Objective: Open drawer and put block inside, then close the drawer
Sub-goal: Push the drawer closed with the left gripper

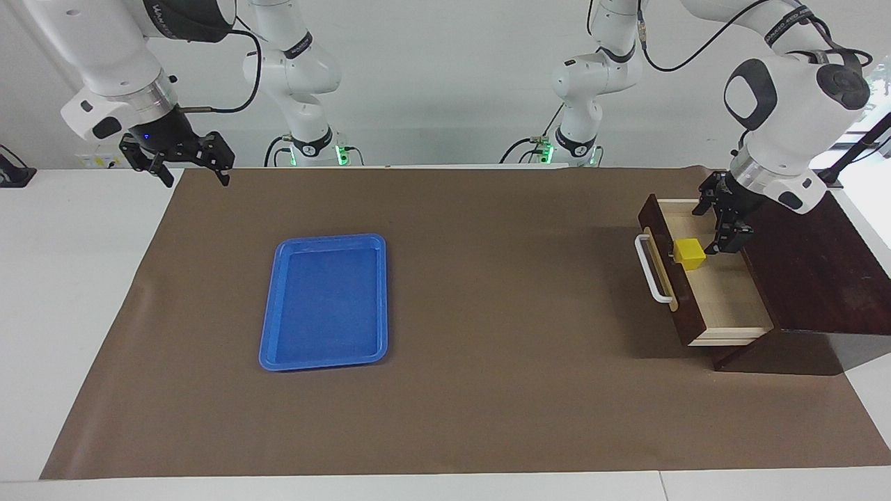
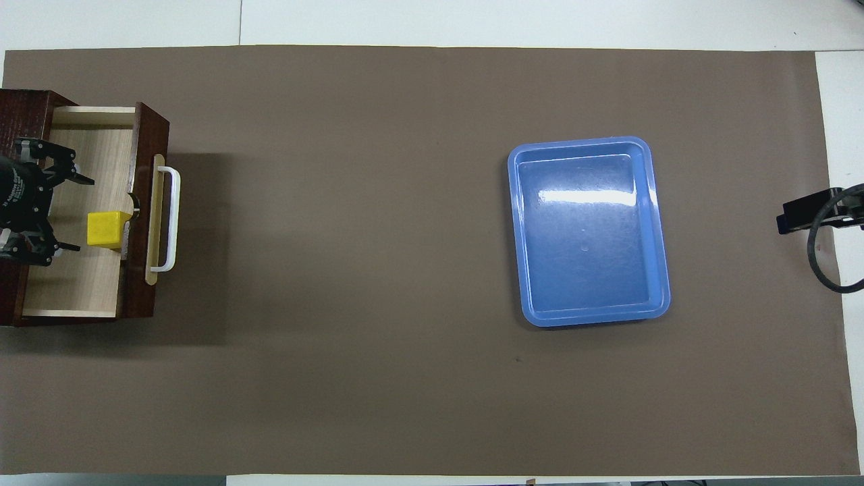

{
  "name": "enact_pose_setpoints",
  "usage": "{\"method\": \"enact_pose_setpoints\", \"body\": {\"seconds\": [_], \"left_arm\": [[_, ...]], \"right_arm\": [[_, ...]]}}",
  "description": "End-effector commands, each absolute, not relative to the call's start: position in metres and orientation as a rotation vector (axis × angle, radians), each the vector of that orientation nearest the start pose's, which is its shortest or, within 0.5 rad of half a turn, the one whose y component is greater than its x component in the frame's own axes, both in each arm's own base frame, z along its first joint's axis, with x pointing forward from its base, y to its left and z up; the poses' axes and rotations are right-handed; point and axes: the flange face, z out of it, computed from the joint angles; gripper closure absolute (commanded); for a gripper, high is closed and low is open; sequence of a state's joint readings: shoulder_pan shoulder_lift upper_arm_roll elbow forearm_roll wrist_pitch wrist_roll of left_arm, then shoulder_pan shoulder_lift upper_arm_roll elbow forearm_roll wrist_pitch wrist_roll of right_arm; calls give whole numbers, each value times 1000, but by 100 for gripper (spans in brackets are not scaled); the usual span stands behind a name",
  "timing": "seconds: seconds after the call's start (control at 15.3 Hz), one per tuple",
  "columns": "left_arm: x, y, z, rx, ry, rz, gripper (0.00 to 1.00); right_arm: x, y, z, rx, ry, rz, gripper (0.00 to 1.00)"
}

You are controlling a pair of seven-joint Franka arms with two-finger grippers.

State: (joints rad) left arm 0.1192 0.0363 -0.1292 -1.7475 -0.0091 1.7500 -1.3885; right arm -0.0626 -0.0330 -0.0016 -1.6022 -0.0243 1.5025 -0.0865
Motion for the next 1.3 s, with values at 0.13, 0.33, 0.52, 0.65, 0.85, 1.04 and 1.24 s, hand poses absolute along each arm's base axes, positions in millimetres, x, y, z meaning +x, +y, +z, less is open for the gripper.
{"method": "enact_pose_setpoints", "body": {"seconds": [0.13,0.33,0.52,0.65,0.85,1.04,1.24], "left_arm": [[573,-95,538,-2410,-1991,75,0],[570,-111,519,-2385,-2005,83,0],[570,-109,503,-2383,-2010,77,0],[571,-104,493,-2382,-2015,72,0],[570,-94,481,-2390,-2005,67,0],[568,-77,471,-2415,-1987,57,0],[570,-57,464,-2430,-1981,47,0]], "right_arm": [[534,-38,623,-3166,-22,125,0],[534,-38,623,-3166,-22,125,0],[534,-38,623,-3166,-22,125,0],[534,-38,623,-3166,-22,125,0],[534,-38,623,-3166,-24,125,0],[534,-38,623,-3166,-24,125,0],[534,-39,623,-3166,-22,127,0]]}}
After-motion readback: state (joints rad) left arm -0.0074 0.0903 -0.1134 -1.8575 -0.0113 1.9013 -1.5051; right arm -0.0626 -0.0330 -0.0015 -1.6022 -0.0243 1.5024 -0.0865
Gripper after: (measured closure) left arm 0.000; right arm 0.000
